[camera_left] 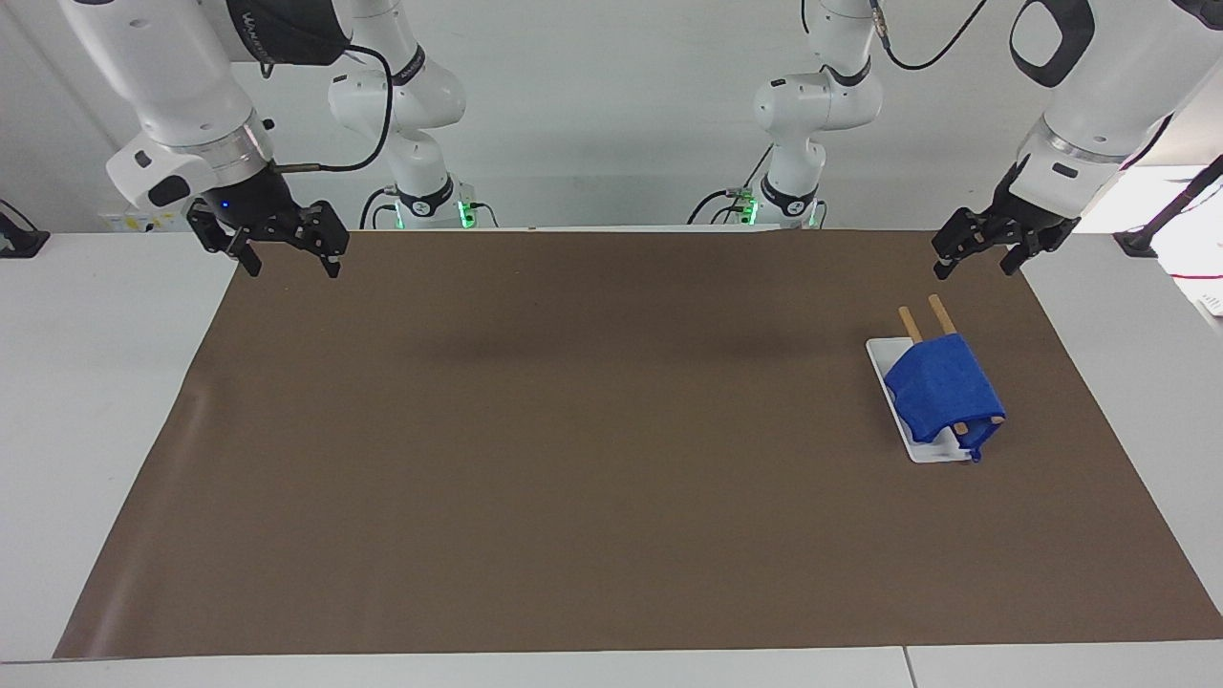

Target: Right arm passes towel to left arm to hang

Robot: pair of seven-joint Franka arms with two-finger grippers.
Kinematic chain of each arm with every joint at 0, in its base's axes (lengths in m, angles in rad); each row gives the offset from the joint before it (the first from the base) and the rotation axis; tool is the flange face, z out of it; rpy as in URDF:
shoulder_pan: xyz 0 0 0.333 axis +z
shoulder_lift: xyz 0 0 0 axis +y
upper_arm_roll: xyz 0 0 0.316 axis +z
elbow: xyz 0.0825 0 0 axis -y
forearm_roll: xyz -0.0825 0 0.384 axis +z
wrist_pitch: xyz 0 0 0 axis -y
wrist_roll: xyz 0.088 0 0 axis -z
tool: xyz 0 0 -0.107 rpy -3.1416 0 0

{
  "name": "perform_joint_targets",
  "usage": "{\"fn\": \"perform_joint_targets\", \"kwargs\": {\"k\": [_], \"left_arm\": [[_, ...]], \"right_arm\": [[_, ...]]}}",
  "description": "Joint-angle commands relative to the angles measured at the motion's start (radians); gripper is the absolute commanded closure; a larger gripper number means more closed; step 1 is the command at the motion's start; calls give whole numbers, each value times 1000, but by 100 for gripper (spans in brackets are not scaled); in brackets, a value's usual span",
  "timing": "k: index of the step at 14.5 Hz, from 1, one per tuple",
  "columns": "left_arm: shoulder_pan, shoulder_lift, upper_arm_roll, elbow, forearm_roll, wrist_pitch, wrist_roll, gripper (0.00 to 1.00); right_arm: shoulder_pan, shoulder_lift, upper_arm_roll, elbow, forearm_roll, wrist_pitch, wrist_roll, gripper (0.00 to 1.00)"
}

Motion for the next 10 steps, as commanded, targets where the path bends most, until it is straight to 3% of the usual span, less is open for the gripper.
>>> {"fn": "perform_joint_targets", "kwargs": {"k": [1, 10], "left_arm": [[-8, 4, -2, 25, -12, -49, 51, 0], [-8, -60, -8, -58, -15, -38, -20, 0]], "right_arm": [[-7, -12, 4, -16, -6, -3, -30, 0], [-14, -12, 4, -10, -6, -38, -30, 0]]}}
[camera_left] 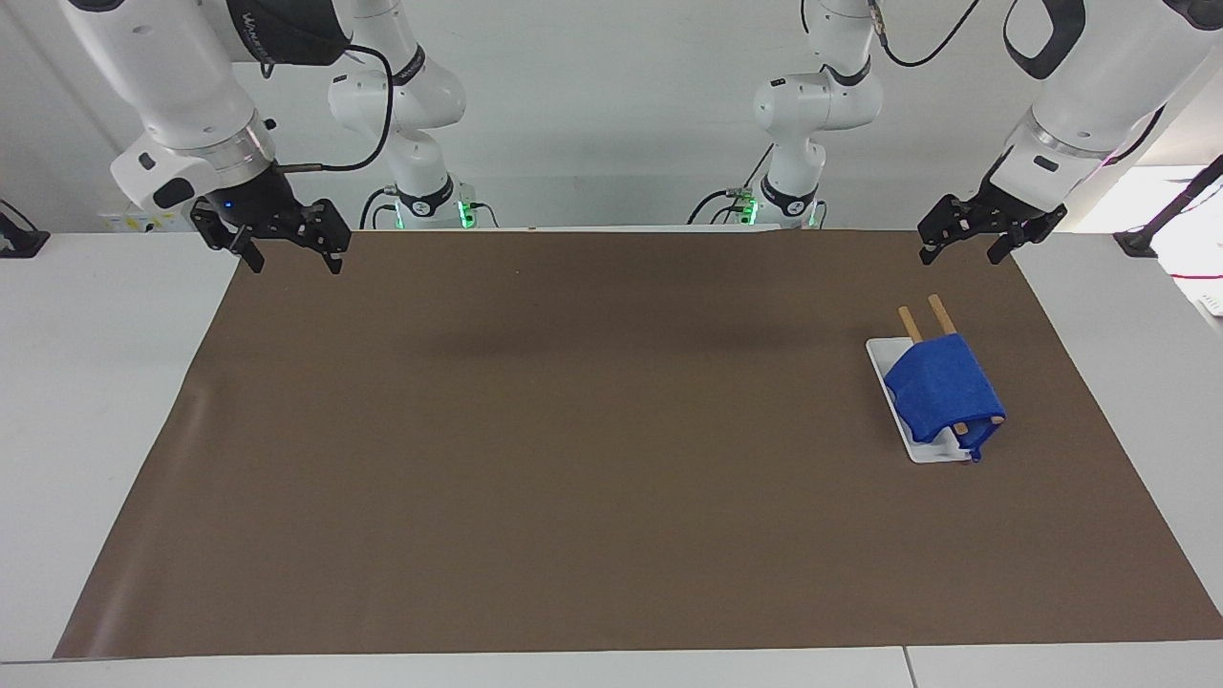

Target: Right arm passes towel to left arm to hang

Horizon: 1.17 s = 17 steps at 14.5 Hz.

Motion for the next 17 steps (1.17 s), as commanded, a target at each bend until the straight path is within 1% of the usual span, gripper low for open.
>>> {"fn": "perform_joint_targets", "kwargs": {"k": [1, 6, 17], "left_arm": [[1, -42, 1, -45, -12, 22, -27, 0], [3, -35, 3, -39, -10, 55, -21, 0], [10, -43, 6, -46, -9, 42, -26, 0]], "right_arm": [[-13, -13, 4, -11, -6, -9, -29, 0], [-7, -18, 2, -18, -9, -4, -27, 0], [-13, -30, 2, -42, -7, 5, -28, 0]]}}
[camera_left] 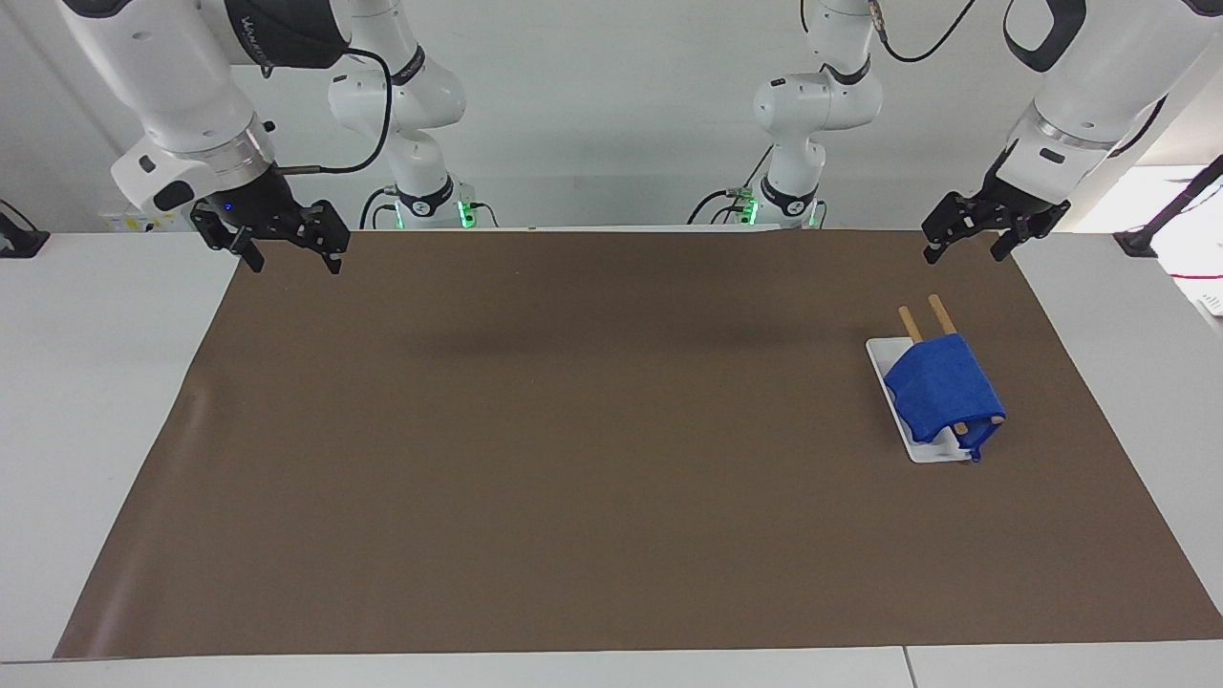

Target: Right arm passes towel to left arm to hang

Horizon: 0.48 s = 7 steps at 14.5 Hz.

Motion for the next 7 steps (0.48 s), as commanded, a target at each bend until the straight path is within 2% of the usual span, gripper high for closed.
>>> {"fn": "perform_joint_targets", "kwargs": {"k": [1, 7], "left_arm": [[8, -32, 1, -33, -9, 12, -7, 0], [6, -43, 0, -34, -9, 22, 4, 0]], "right_arm": [[-10, -24, 3, -26, -7, 6, -27, 0], [-9, -24, 4, -26, -5, 6, -26, 0]]}}
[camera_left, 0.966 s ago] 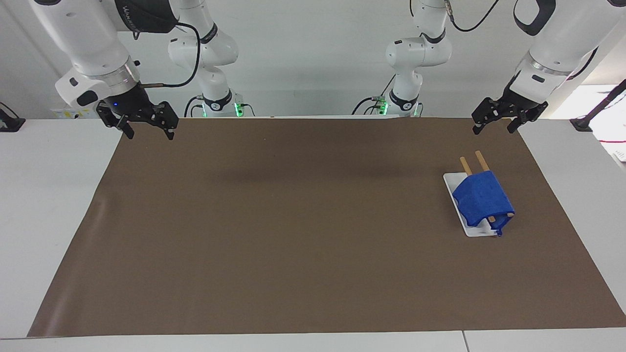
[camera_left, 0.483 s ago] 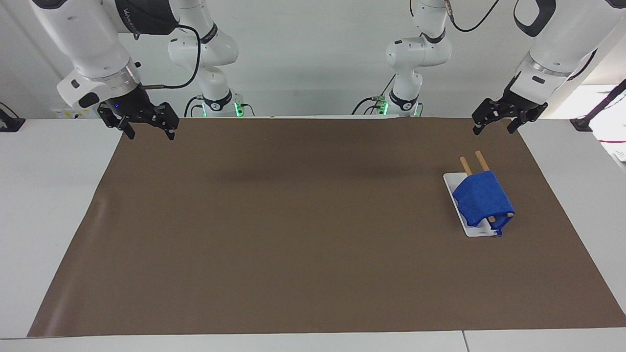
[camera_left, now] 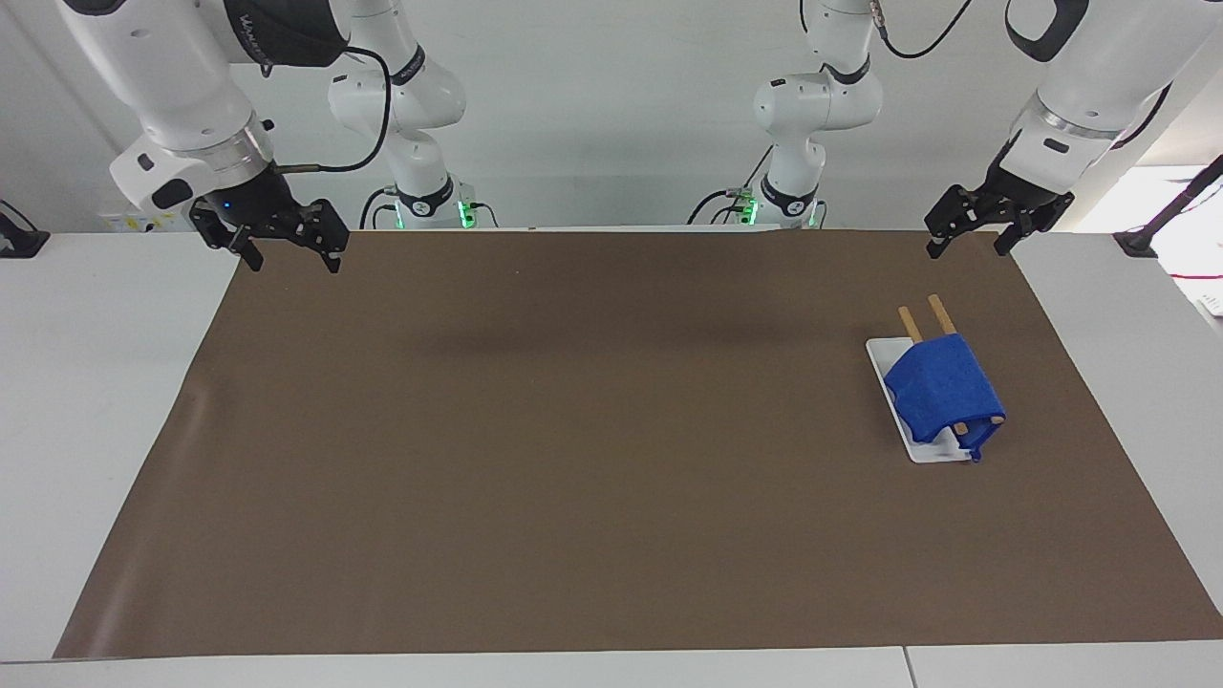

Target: Right arm passes towel to left arm to hang

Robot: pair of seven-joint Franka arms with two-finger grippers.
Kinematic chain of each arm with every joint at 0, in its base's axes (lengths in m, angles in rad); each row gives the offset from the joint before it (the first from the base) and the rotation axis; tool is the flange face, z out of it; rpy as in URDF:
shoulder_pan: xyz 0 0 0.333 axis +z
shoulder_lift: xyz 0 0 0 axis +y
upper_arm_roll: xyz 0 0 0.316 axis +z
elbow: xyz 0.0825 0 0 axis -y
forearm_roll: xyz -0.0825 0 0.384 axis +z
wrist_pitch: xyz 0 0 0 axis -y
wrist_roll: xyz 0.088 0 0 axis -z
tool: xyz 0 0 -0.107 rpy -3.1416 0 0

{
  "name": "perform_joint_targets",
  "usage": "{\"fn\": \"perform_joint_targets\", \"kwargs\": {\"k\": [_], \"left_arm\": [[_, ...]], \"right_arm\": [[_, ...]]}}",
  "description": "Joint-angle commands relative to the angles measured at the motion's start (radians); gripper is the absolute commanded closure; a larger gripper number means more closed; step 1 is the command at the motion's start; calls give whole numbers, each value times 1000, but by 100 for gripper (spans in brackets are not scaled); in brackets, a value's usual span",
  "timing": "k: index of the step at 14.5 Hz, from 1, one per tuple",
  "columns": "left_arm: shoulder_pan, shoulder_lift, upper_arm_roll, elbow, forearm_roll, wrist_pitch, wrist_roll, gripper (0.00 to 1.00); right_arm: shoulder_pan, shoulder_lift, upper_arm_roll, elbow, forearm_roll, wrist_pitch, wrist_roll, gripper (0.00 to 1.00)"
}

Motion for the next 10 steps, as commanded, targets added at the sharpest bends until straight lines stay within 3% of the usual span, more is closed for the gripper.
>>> {"fn": "perform_joint_targets", "kwargs": {"k": [1, 6, 10], "left_arm": [[6, -26, -1, -34, -9, 26, 6, 0], [7, -8, -1, -13, 1, 57, 73, 0], [6, 52, 0, 33, 2, 57, 73, 0]], "right_arm": [[-7, -21, 3, -26, -5, 6, -27, 0], [-7, -21, 3, -26, -4, 5, -26, 0], [-7, -21, 3, -26, -4, 6, -27, 0]]}}
